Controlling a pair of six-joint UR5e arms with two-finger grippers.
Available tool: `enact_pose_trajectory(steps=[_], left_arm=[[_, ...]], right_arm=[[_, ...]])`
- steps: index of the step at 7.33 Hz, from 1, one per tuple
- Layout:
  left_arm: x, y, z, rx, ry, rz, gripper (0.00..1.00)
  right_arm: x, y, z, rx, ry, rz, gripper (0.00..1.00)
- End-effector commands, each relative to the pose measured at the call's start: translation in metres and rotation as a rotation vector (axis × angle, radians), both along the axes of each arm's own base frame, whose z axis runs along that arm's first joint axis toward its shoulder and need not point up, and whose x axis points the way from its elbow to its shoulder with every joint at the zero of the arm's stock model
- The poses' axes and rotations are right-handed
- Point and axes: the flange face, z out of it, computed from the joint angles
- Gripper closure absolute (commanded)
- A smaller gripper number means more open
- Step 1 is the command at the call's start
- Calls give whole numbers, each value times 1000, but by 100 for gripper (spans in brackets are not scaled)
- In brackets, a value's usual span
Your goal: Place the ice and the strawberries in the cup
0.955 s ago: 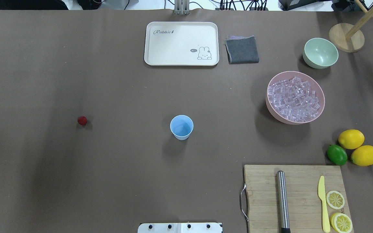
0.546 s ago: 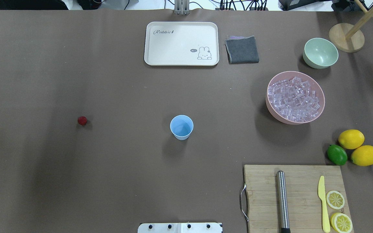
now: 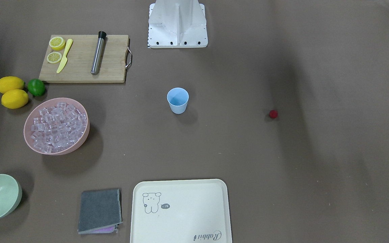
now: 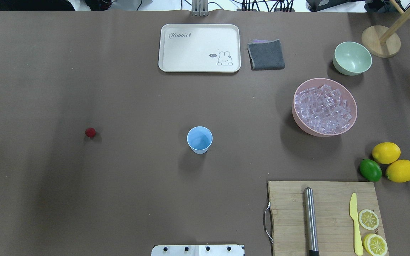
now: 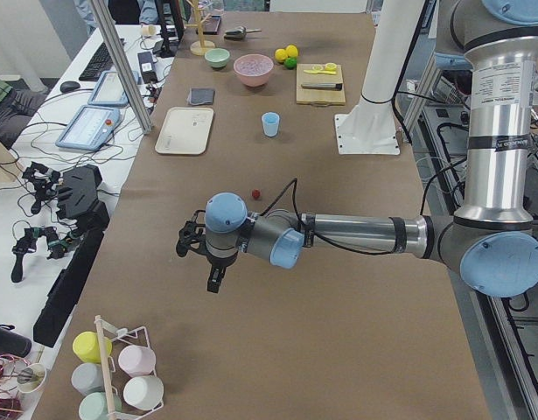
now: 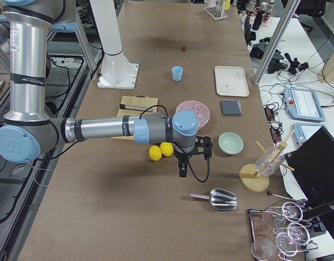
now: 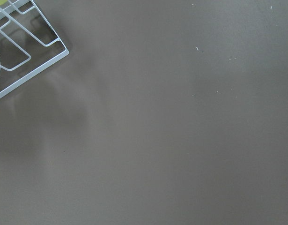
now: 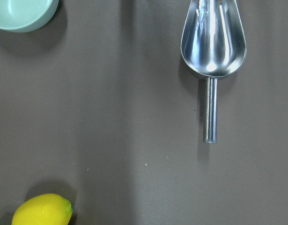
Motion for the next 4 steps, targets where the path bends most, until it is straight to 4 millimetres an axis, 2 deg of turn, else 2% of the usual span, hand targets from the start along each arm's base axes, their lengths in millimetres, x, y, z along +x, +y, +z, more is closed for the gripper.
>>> enact_pose_trajectory(steps=[1, 4], left_arm=[[0, 0, 0, 0, 0, 0, 2], [0, -1, 0, 2, 0, 0, 2]], right_arm=[[-7, -3, -5, 10, 3, -14, 0], [-17, -34, -39, 22, 11, -31, 0]])
